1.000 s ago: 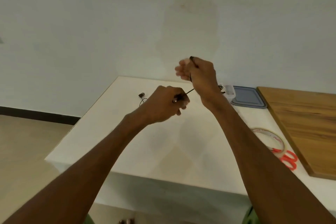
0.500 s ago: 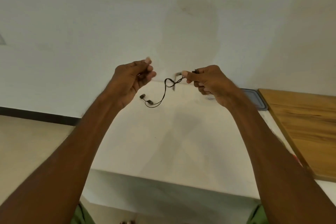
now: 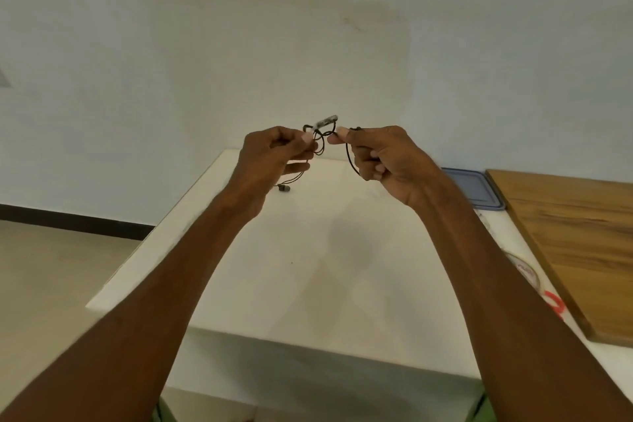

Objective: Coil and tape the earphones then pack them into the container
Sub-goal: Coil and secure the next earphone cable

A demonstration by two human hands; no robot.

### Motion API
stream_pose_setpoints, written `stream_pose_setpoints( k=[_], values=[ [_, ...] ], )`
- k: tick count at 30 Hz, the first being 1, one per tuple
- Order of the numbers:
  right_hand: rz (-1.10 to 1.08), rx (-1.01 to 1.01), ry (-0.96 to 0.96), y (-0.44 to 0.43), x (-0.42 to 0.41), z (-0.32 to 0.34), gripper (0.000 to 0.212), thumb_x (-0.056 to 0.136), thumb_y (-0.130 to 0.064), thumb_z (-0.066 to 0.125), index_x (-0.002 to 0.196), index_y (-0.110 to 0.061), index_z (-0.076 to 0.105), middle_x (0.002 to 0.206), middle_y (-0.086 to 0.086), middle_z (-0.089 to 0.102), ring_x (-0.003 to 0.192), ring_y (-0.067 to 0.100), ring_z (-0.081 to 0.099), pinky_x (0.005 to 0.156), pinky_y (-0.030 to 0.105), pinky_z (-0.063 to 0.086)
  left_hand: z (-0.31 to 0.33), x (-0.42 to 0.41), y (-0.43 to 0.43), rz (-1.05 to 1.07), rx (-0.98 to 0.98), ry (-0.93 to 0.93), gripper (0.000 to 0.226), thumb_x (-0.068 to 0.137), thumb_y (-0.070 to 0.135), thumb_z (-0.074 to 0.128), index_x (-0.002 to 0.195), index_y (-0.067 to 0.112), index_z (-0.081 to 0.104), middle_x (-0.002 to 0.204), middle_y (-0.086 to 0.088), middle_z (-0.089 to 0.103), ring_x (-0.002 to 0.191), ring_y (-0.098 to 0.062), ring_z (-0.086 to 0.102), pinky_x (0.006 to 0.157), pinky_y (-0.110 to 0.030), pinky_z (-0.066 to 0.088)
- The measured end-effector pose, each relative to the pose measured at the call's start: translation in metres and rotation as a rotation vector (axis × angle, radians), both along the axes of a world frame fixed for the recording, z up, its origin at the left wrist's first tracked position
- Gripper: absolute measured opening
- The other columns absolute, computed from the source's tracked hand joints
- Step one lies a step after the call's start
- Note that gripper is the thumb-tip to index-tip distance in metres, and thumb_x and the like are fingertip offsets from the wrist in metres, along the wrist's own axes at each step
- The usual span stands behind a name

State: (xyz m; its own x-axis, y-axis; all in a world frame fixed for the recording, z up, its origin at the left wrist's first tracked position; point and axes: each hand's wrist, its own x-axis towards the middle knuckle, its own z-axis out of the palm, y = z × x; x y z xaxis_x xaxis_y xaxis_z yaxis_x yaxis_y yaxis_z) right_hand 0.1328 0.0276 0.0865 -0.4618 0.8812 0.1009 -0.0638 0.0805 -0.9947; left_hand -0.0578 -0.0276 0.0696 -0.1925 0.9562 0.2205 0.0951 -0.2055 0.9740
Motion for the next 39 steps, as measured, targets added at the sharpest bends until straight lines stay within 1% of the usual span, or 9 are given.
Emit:
stream_pose_setpoints(
  k=[5,11,15,20,24,27,31,36,39],
  values=[
    [-0.029,-0.02,0.008,-0.002,0.001,-0.001,0.032,0.091,-0.02,0.065,0.1,0.01,0.069,0.054,-0.003,0.017,0.045,0.011,0.015,0.044,0.026,0.015,0.005,0.003,0.002,-0.017,-0.044,-0.249,0.014,0.1,0.02,0.055,0.105,0.007,0.058,0.1,-0.009,0.076,0.095,-0.023,0.074,0.078,-0.032,0.059],
    [0.032,-0.058,0.035,-0.004,-0.002,0.0,0.02,0.089,-0.018,0.064,0.082,0.0,0.064,0.052,-0.003,0.018,0.045,0.012,0.014,0.052,0.033,0.011,-0.002,0.02,0.0,-0.105,-0.006,-0.063,0.054,0.072,0.035,0.084,0.115,0.011,0.061,0.098,-0.002,0.077,0.094,-0.015,0.074,0.073,-0.029,0.06],
    [0.052,-0.089,0.06,-0.002,0.0,-0.001,0.02,0.088,-0.021,0.061,0.088,-0.003,0.07,0.054,-0.002,0.016,0.044,0.013,0.014,0.053,0.033,0.011,-0.003,0.012,0.006,0.124,0.089,-0.087,0.054,0.074,0.045,0.082,0.117,0.022,0.06,0.094,0.007,0.075,0.089,-0.008,0.072,0.066,-0.021,0.056],
    [0.071,-0.12,0.096,0.0,0.004,-0.001,0.019,0.089,-0.019,0.052,0.075,-0.01,0.061,0.049,-0.005,0.022,0.04,0.011,0.016,0.042,0.025,0.021,-0.011,0.003,0.014,0.071,0.024,0.197,0.037,0.087,0.056,0.065,0.122,0.045,0.061,0.124,0.01,0.06,0.102,-0.006,0.065,0.076,-0.028,0.06],
    [0.061,-0.136,0.114,0.0,0.005,-0.001,0.02,0.091,-0.018,0.048,0.074,-0.011,0.056,0.048,-0.006,0.022,0.041,0.011,0.014,0.041,0.025,0.019,-0.016,0.005,0.015,-0.137,-0.06,0.188,0.014,0.094,0.032,0.065,0.105,0.027,0.072,0.094,0.007,0.075,0.081,-0.004,0.065,0.063,-0.019,0.055],
    [-0.017,-0.158,0.137,0.002,0.008,-0.001,0.021,0.091,-0.018,0.048,0.072,-0.011,0.055,0.048,-0.006,0.021,0.041,0.011,0.012,0.043,0.026,0.015,-0.01,-0.001,0.013,-0.029,-0.03,0.179,0.014,0.09,0.03,0.071,0.096,0.017,0.073,0.08,0.005,0.075,0.068,-0.005,0.065,0.058,-0.022,0.054],
    [-0.099,-0.189,0.193,0.004,0.01,-0.004,0.022,0.091,-0.018,0.048,0.071,-0.011,0.056,0.047,-0.006,0.021,0.04,0.01,0.012,0.045,0.027,0.012,0.004,-0.013,0.006,0.235,0.104,0.221,0.027,0.076,0.041,0.082,0.086,0.018,0.075,0.077,0.002,0.075,0.066,-0.01,0.07,0.055,-0.022,0.056],
    [-0.216,-0.055,0.054,0.0,-0.002,-0.008,0.021,0.088,-0.02,0.063,0.085,-0.001,0.071,0.046,-0.005,0.023,0.043,0.013,0.013,0.043,0.027,0.013,0.01,-0.004,0.0,0.244,0.18,0.255,0.017,0.082,0.024,0.079,0.092,0.01,0.075,0.079,-0.002,0.074,0.069,-0.01,0.072,0.06,-0.019,0.058],
    [-0.253,-0.028,0.021,-0.002,-0.009,-0.01,0.034,0.081,-0.023,0.075,0.092,0.009,0.071,0.045,-0.005,0.022,0.047,0.016,0.011,0.043,0.025,0.014,0.006,0.004,-0.001,0.256,0.179,0.32,0.013,0.086,0.017,0.073,0.096,0.008,0.076,0.08,-0.005,0.074,0.067,-0.009,0.072,0.057,-0.015,0.056]
  ],
)
